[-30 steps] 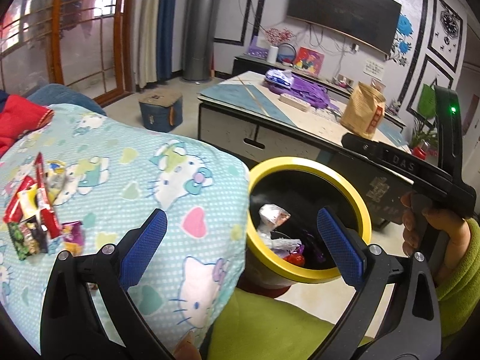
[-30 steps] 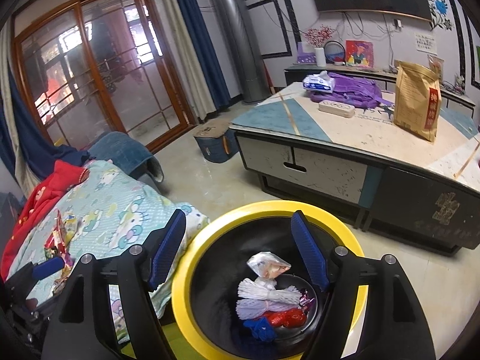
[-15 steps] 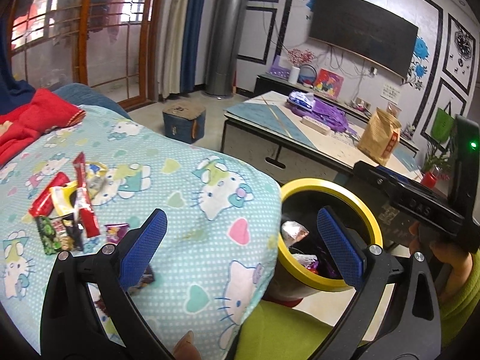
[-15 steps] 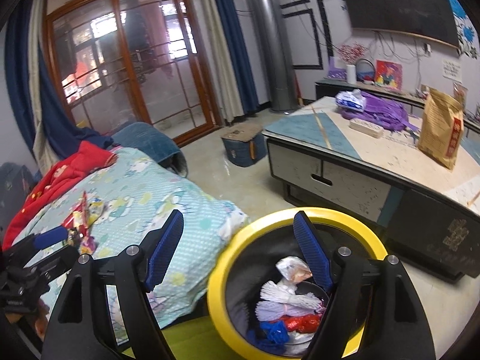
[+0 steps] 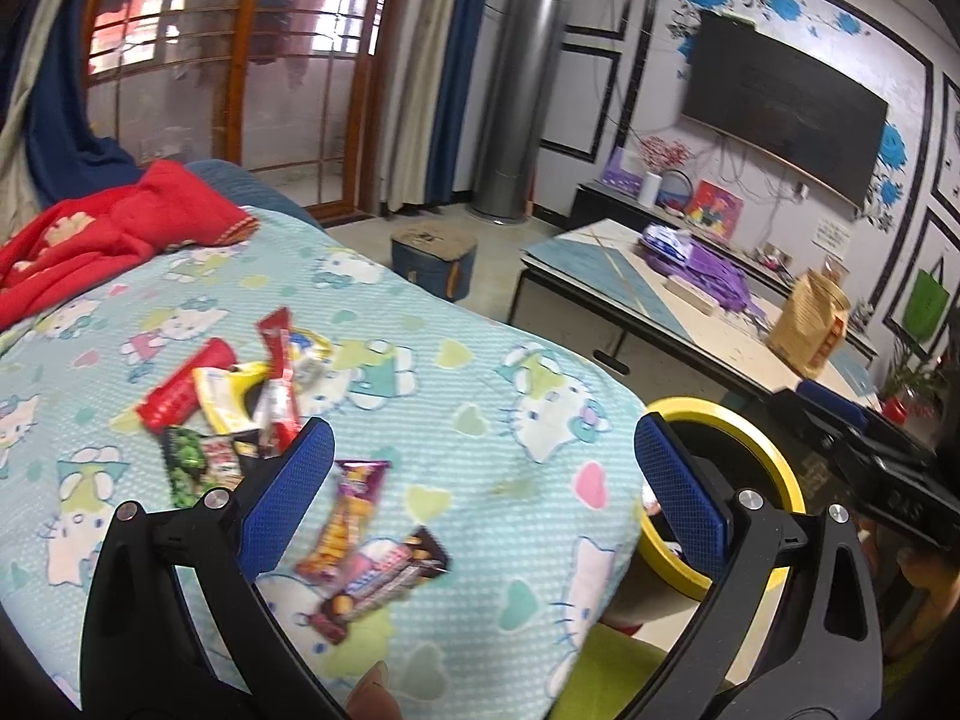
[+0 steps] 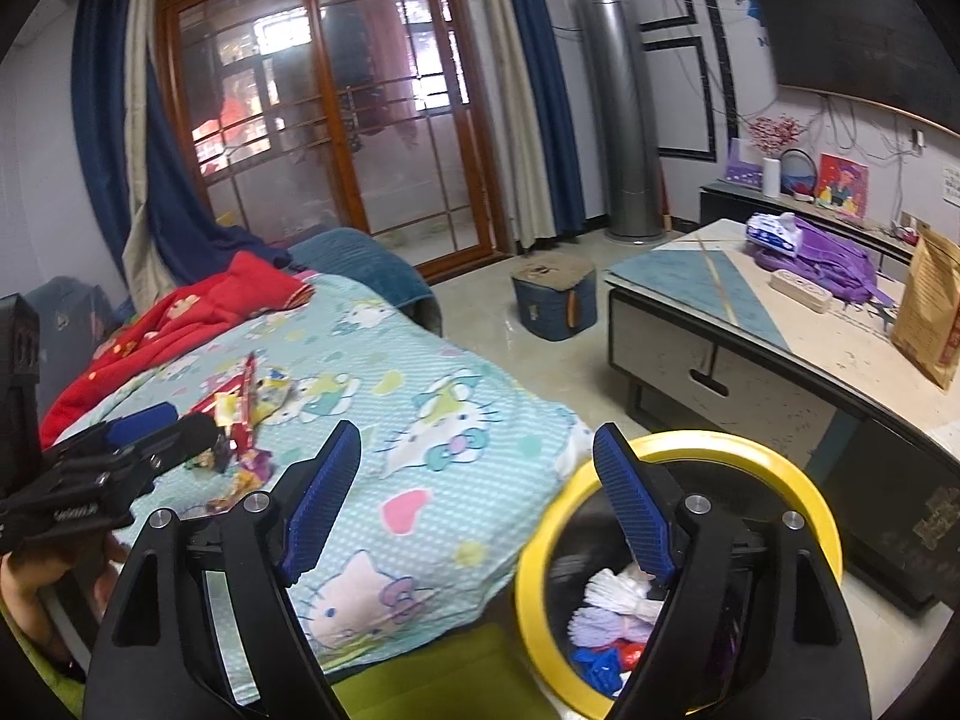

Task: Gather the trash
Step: 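Move both open tools back to the trash on the bedspread, then grasp the green snack packet with the left tool while the right tool grasps the purple-yellow wrapper, then carry the green packet and purple-yellow wrapper over the bin with both tools, then open both tools to drop the packet and wrapper into the bin, then move both open tools back to the remaining trash on the bedspread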

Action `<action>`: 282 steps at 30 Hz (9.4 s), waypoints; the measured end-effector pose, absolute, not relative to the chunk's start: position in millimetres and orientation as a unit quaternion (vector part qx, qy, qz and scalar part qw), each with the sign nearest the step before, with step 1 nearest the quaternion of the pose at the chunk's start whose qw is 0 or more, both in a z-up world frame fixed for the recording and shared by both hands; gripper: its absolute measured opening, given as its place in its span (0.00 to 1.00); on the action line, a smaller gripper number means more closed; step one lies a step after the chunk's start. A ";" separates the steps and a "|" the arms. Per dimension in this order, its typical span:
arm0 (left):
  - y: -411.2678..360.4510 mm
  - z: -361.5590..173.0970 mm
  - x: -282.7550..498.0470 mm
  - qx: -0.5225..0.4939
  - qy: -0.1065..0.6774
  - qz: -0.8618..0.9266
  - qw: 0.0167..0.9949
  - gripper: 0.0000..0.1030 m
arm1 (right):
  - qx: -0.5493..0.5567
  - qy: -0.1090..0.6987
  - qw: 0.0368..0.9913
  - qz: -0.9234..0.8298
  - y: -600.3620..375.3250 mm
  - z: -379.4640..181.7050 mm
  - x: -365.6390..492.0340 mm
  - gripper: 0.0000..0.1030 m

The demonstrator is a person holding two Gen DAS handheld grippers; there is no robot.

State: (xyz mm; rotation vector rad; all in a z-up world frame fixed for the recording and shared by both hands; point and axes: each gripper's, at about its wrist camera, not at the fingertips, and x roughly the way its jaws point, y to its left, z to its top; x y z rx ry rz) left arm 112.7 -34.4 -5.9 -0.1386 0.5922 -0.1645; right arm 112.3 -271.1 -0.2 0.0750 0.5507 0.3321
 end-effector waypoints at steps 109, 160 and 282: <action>51.1 -14.5 115.8 -0.176 0.302 -0.142 0.926 0.03 | 0.039 0.332 0.913 0.233 -178.2 -14.4 166.8 0.20; -125.5 -21.2 113.6 -0.032 0.326 -0.277 0.903 0.03 | 0.076 0.312 0.946 0.052 -369.3 -27.5 144.3 0.20; 36.6 -1.0 116.8 -0.052 0.246 0.020 0.968 0.90 | -0.010 0.288 0.931 0.225 -199.8 -6.7 118.9 0.80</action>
